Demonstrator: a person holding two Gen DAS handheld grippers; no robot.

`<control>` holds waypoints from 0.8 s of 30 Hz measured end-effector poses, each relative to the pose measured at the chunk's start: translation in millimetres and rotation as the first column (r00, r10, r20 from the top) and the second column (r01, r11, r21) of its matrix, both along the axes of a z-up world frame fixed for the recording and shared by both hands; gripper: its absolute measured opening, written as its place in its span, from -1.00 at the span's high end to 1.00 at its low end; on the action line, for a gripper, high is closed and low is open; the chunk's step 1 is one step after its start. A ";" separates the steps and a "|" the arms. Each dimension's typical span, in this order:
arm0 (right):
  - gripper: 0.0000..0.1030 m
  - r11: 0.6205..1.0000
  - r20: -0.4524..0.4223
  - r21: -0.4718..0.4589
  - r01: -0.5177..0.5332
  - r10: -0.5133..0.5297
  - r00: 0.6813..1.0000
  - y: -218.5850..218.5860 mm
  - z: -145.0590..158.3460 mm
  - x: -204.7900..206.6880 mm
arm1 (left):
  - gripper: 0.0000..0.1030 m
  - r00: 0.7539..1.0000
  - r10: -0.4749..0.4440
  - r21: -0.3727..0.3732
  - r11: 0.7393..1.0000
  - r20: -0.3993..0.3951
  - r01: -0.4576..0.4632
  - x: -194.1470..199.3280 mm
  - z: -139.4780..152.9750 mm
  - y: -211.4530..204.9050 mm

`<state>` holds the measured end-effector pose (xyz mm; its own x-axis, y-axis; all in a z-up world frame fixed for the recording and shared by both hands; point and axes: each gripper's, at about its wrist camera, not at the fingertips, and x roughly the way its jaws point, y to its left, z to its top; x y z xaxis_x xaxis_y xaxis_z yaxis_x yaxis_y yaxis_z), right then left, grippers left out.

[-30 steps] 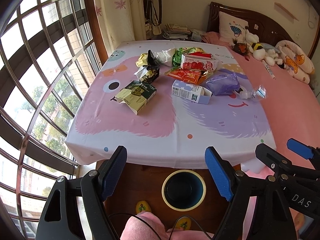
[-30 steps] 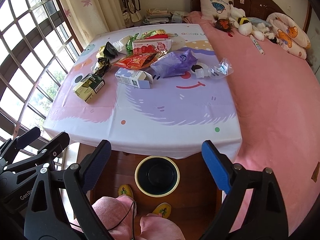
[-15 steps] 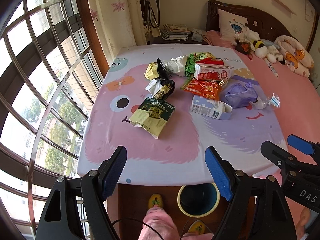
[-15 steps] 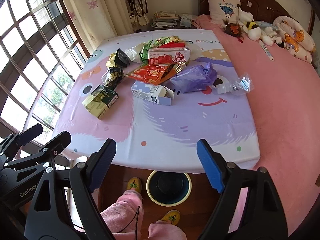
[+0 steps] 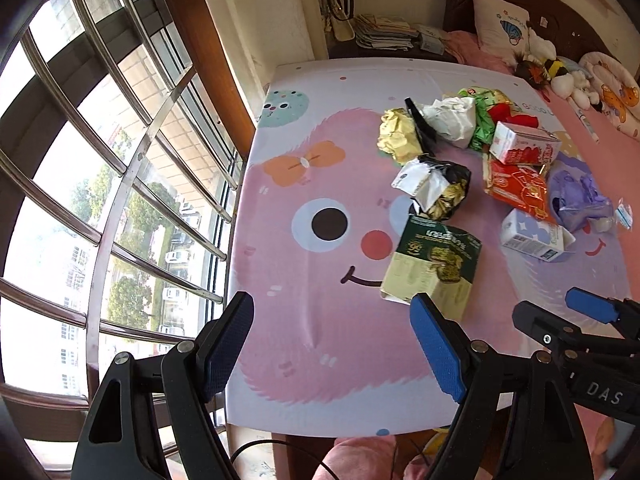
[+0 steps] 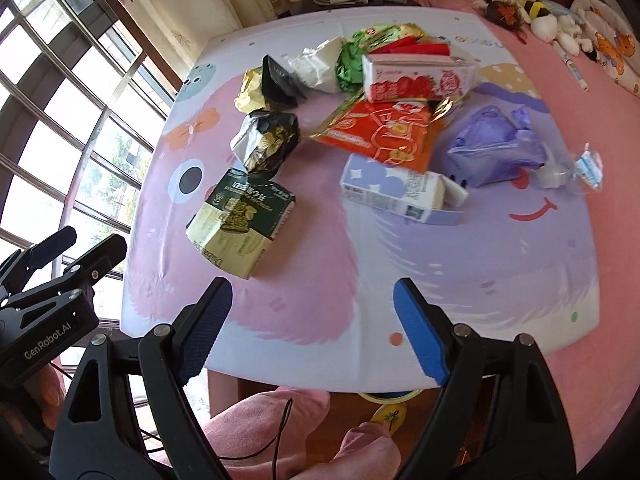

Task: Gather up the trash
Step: 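Reach the right tool to the green pistachio pastry bag and grasp it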

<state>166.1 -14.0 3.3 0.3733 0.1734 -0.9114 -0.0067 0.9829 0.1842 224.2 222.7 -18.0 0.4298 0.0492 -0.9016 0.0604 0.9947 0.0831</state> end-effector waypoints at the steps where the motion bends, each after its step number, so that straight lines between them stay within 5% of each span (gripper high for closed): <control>1: -0.58 1.000 -0.017 0.014 0.006 -0.005 1.000 10.1 -11.8 9.8 | -0.60 1.000 0.002 0.001 1.000 -0.009 -0.002 4.0 -5.0 6.9; 5: -0.59 0.995 -0.103 0.085 0.060 -0.051 0.993 41.7 -50.8 44.0 | -0.60 0.999 0.007 -0.009 1.000 -0.036 -0.007 15.9 -21.7 33.8; 11: -0.64 0.985 -0.189 0.072 0.154 -0.138 0.972 63.4 -100.0 79.4 | -0.60 0.998 -0.004 -0.016 1.000 -0.062 0.003 28.5 -37.8 55.0; 19: -0.73 0.986 -0.192 0.085 0.146 -0.128 0.973 88.8 -118.0 97.0 | -0.60 0.996 -0.015 -0.025 1.000 -0.088 0.012 39.3 -47.5 60.7; 21: -0.64 0.988 -0.189 0.083 0.128 -0.111 0.976 95.5 -117.1 99.7 | -0.60 0.996 -0.017 -0.027 1.000 -0.091 0.015 42.2 -48.2 59.9; 24: -0.19 0.983 -0.157 0.139 0.122 -0.100 0.983 97.0 -109.6 99.2 | -0.60 0.996 -0.027 -0.032 0.999 -0.091 0.024 46.9 -47.8 56.4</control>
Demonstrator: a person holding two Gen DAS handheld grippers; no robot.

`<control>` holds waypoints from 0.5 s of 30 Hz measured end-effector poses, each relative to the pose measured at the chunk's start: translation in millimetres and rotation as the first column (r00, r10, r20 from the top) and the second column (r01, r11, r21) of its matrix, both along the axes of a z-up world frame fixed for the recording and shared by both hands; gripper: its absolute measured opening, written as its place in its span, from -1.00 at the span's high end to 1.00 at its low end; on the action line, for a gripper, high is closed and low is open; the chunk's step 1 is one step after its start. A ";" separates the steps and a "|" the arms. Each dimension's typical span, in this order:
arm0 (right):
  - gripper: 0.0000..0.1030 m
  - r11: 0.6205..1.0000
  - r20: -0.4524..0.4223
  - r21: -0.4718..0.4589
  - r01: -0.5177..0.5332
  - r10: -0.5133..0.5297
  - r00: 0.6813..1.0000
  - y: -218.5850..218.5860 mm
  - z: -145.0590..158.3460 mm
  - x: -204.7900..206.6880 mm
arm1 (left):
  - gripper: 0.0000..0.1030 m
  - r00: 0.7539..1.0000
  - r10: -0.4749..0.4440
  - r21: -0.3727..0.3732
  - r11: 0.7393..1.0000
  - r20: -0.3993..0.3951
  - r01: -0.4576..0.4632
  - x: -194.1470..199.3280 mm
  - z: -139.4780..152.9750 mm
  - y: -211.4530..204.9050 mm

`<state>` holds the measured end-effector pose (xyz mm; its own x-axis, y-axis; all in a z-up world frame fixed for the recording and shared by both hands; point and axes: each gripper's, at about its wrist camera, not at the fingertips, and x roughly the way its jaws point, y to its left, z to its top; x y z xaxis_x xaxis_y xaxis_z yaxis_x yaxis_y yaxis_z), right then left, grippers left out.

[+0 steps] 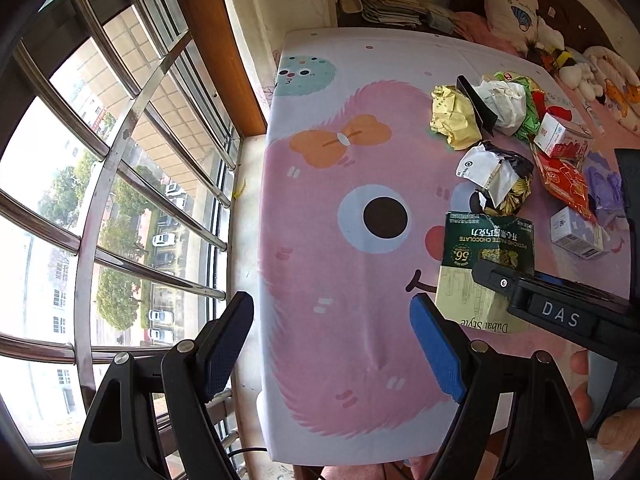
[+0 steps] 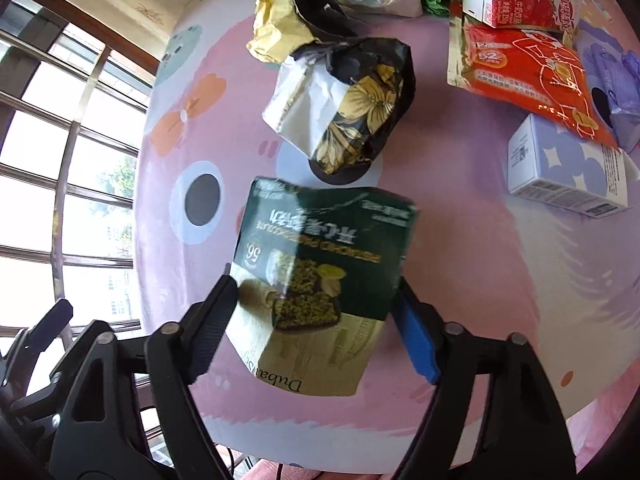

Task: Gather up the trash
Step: 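Reach the right tool to the green pistachio pastry bag and grasp it, then grasp the white-and-black snack wrapper with the left tool while the right tool holds the green bag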

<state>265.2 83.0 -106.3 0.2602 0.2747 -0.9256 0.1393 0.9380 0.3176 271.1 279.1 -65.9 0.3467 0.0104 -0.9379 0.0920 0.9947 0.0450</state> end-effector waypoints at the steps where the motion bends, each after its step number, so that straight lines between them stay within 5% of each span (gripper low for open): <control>1: -0.06 1.000 0.014 0.003 -0.011 0.011 1.000 0.5 4.9 0.4 | -0.60 1.000 -0.005 -0.001 1.000 0.002 0.005 1.6 0.3 -1.9; 7: 0.07 0.999 0.053 0.005 -0.049 0.049 0.997 -12.9 26.0 -9.0 | -0.60 0.998 -0.056 -0.007 0.998 0.009 0.056 16.9 5.2 -23.9; 15: 0.08 0.998 0.120 -0.013 0.059 -0.057 0.991 -79.1 71.0 -46.5 | -0.60 0.974 -0.227 -0.061 0.972 0.022 0.228 46.2 11.4 -88.2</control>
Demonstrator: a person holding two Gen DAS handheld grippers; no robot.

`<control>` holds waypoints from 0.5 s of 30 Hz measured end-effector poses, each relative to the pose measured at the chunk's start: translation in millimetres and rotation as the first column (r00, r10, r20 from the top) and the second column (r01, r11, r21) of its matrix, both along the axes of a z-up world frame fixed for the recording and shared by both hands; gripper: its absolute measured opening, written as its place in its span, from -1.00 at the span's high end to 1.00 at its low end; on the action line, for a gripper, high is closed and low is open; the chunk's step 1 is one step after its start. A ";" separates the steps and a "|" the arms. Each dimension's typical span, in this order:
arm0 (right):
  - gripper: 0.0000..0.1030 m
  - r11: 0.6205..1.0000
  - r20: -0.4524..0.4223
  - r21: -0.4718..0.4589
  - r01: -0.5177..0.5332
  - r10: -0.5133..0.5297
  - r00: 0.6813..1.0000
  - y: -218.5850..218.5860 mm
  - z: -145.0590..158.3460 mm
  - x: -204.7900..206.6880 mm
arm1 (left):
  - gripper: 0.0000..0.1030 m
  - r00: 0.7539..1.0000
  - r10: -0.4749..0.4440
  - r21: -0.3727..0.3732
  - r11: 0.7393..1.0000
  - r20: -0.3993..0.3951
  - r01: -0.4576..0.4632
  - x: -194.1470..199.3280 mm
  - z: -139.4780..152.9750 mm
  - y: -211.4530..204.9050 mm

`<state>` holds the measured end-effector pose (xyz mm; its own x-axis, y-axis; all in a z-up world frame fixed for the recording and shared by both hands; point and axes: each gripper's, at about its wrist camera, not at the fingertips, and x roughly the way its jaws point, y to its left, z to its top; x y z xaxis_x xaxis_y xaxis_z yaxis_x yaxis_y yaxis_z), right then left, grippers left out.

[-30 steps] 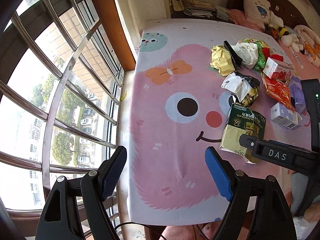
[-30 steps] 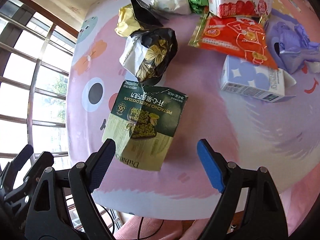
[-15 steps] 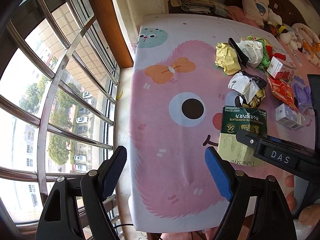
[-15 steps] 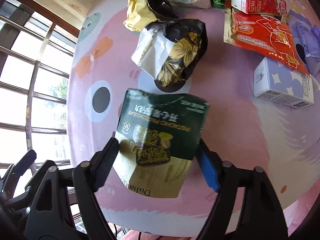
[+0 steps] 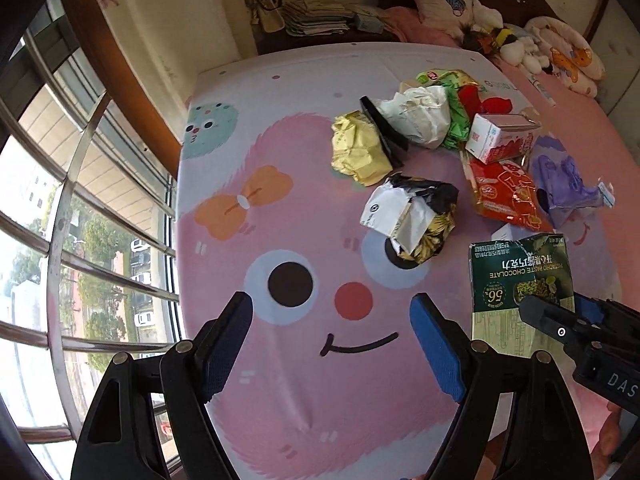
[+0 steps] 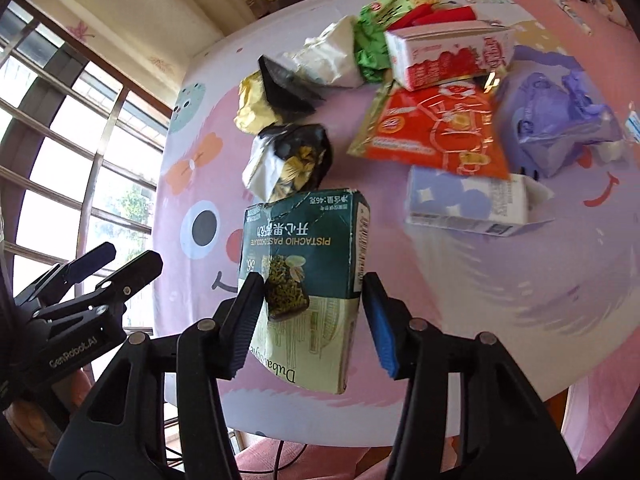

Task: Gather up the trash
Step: 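Grasp the white-and-black snack wrapper with the left tool while the right tool holds the green bag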

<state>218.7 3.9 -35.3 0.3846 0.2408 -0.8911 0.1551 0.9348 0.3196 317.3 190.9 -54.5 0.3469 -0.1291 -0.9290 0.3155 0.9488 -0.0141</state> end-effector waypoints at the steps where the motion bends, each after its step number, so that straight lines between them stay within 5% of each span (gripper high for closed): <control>1: 0.08 1.000 0.011 -0.009 0.023 -0.023 1.000 -10.2 5.4 -4.4 | -0.60 1.000 -0.020 -0.013 1.000 -0.005 0.020 5.6 -0.2 -9.5; 8: 0.08 0.979 0.060 -0.026 0.204 -0.203 0.977 -75.5 33.1 -34.2 | -0.60 0.989 -0.143 -0.025 0.989 -0.031 0.143 49.8 -10.4 -71.5; 15: 0.08 0.946 0.054 -0.042 0.321 -0.319 0.946 -104.4 37.5 -55.4 | -0.60 0.979 -0.164 0.047 0.984 -0.123 0.171 85.9 -60.9 -99.1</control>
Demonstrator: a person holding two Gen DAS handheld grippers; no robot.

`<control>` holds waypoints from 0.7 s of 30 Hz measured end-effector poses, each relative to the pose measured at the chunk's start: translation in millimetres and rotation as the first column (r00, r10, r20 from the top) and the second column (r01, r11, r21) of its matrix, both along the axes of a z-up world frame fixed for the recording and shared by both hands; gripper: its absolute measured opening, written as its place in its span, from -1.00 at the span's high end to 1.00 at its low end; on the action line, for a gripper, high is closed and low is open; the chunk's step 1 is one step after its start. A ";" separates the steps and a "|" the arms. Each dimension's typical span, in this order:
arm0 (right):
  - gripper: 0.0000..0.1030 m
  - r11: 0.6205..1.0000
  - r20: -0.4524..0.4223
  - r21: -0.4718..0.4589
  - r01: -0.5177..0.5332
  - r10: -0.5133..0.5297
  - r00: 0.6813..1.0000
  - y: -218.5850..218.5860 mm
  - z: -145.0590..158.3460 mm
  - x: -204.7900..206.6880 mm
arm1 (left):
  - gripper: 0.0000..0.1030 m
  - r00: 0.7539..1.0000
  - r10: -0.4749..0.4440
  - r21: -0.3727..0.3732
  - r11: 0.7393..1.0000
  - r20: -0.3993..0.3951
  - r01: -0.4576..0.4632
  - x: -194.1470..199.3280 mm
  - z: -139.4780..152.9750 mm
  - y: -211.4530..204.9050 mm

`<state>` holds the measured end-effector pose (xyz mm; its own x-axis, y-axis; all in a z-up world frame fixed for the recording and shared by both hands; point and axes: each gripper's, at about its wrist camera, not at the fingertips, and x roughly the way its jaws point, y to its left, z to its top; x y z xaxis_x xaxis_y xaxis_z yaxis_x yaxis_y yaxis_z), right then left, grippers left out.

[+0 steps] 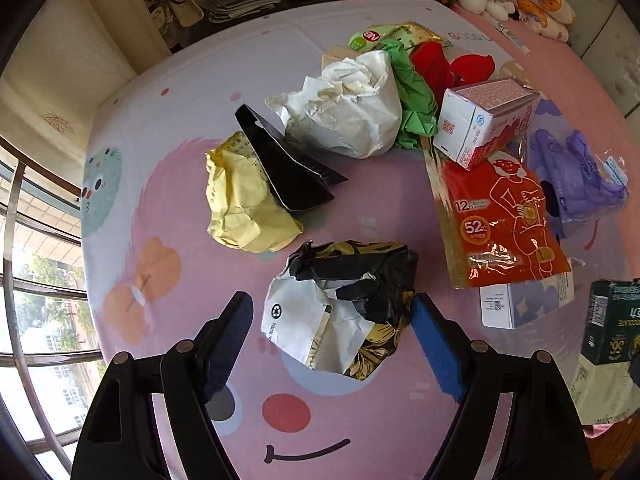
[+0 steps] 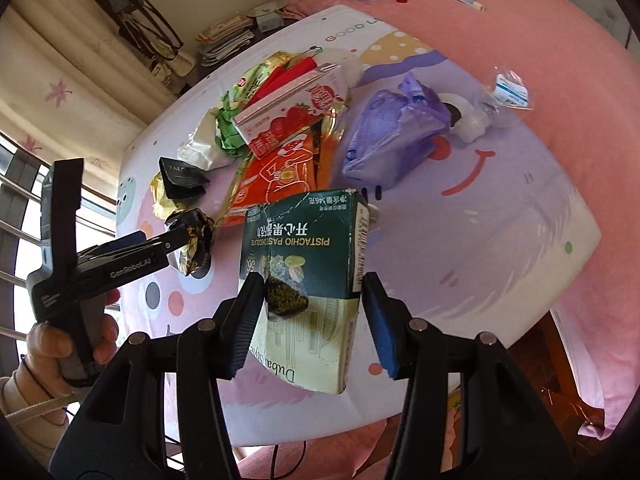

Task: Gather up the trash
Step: 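Grasp the white-and-black snack wrapper with the left tool while the right tool holds the green bag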

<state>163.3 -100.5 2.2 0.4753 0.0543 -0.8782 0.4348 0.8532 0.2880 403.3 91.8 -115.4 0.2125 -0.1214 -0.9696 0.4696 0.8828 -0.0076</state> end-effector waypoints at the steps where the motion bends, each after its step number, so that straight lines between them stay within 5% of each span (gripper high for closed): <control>1: 0.08 1.000 -0.002 -0.003 0.010 -0.010 1.000 -2.8 0.8 -3.1 | -0.60 1.000 0.001 -0.003 1.000 -0.011 -0.001 2.6 -4.6 -2.5; 8: 0.08 0.998 -0.026 -0.036 0.043 -0.044 0.999 -15.7 9.0 -19.9 | -0.14 1.000 0.009 -0.018 1.000 -0.012 -0.010 0.7 -10.8 -12.9; 17: 0.08 0.999 -0.025 -0.038 -0.008 0.007 1.000 -27.9 20.7 -37.4 | -0.08 0.998 0.066 -0.089 0.994 0.019 -0.064 -64.0 32.8 11.9; 21: 0.08 0.996 -0.006 -0.036 -0.075 0.075 0.997 -33.8 26.7 -44.4 | -0.09 0.995 0.087 -0.127 0.989 0.051 -0.080 -126.9 65.7 15.4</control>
<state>119.0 -134.3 28.9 0.4668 0.0576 -0.8825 0.3701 0.8936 0.2541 276.3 107.2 -49.7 0.2810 -0.2196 -0.9342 0.3970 0.9129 -0.0952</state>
